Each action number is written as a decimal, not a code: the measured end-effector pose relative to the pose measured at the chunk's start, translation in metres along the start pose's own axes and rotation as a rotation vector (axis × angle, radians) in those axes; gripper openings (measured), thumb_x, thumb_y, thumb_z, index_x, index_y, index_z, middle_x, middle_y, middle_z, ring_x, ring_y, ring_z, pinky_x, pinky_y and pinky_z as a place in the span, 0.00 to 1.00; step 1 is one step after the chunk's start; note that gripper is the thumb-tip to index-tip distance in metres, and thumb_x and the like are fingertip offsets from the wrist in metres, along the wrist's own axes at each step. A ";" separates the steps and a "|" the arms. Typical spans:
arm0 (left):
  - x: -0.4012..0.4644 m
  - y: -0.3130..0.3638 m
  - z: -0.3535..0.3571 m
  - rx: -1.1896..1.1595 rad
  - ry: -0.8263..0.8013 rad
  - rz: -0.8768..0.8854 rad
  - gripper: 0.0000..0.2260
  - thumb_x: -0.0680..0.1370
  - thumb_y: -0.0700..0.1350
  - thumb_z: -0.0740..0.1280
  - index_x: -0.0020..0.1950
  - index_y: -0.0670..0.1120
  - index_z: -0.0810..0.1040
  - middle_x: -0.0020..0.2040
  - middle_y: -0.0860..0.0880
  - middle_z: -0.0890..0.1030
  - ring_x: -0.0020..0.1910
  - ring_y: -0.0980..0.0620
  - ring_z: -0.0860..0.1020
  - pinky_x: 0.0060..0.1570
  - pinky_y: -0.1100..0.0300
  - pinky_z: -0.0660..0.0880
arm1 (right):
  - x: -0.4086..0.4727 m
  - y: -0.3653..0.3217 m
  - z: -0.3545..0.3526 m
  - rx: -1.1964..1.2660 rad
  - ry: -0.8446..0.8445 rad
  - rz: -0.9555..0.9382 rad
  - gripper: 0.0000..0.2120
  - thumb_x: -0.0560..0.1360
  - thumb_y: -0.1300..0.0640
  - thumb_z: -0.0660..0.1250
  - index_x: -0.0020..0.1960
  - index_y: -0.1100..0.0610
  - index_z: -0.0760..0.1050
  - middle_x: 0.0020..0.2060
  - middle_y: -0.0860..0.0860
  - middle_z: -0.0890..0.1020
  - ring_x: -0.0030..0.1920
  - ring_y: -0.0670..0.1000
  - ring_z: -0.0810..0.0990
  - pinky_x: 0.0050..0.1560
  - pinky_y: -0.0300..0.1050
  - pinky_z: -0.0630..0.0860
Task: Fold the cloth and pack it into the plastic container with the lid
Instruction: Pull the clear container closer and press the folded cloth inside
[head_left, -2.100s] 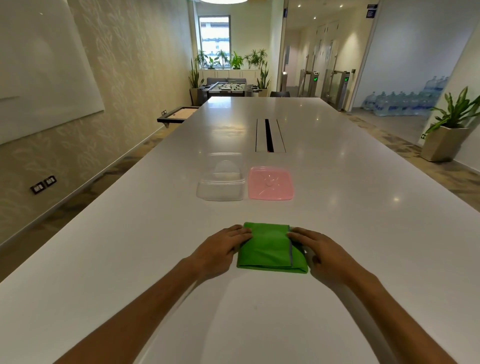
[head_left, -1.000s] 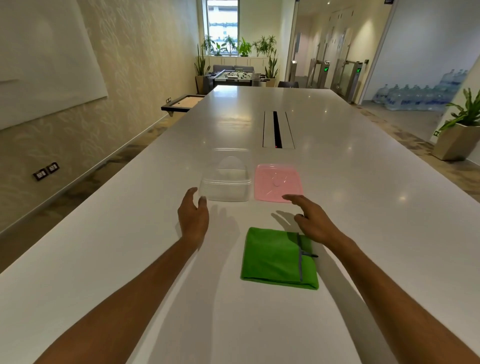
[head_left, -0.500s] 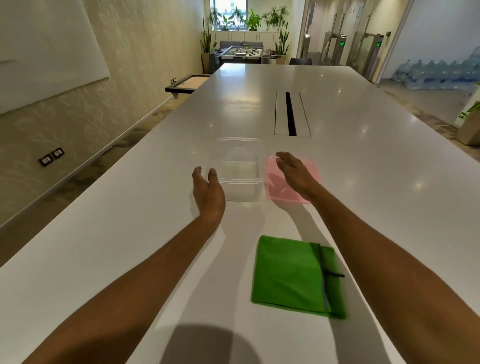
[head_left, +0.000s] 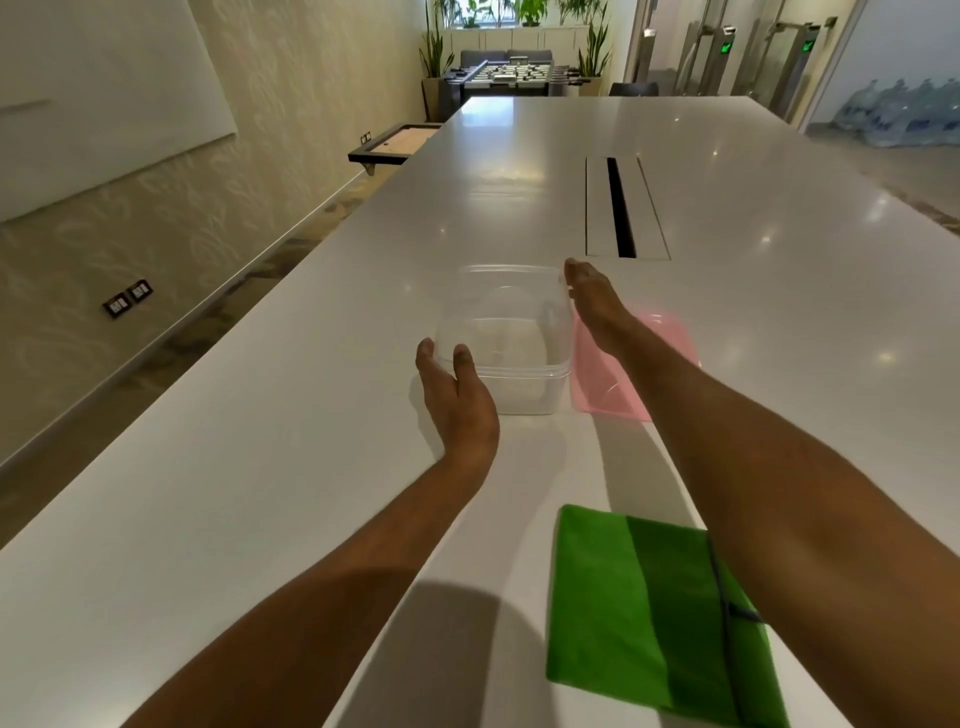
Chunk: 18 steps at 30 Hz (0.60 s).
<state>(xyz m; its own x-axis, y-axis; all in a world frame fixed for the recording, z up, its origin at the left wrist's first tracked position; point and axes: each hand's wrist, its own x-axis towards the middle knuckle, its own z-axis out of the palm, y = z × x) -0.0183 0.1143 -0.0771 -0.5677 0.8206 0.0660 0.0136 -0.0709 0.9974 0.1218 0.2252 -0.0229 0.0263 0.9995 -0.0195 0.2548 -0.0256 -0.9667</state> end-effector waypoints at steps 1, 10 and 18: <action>0.000 -0.001 0.001 -0.002 -0.007 -0.007 0.21 0.82 0.50 0.56 0.75 0.49 0.59 0.72 0.49 0.68 0.62 0.54 0.71 0.57 0.64 0.65 | 0.003 -0.001 0.000 0.015 -0.003 0.012 0.24 0.82 0.48 0.50 0.72 0.63 0.62 0.71 0.59 0.68 0.71 0.58 0.66 0.72 0.56 0.61; -0.001 -0.002 0.008 -0.031 0.014 -0.067 0.24 0.82 0.51 0.55 0.76 0.48 0.55 0.75 0.46 0.64 0.69 0.47 0.68 0.63 0.61 0.65 | 0.006 0.004 0.007 0.131 -0.057 0.074 0.21 0.82 0.51 0.52 0.70 0.64 0.64 0.68 0.60 0.71 0.69 0.59 0.68 0.72 0.58 0.62; 0.016 0.020 -0.014 -0.174 0.056 -0.125 0.21 0.81 0.50 0.58 0.73 0.46 0.61 0.69 0.43 0.70 0.63 0.45 0.72 0.58 0.59 0.68 | -0.015 -0.013 0.009 0.219 0.061 -0.016 0.17 0.80 0.51 0.58 0.62 0.62 0.71 0.51 0.55 0.77 0.56 0.55 0.75 0.65 0.50 0.66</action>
<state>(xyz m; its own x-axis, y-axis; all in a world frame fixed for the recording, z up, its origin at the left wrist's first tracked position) -0.0386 0.1180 -0.0566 -0.6008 0.7967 -0.0648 -0.1997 -0.0711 0.9773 0.1094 0.2107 -0.0126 0.0839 0.9965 0.0056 0.0395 0.0023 -0.9992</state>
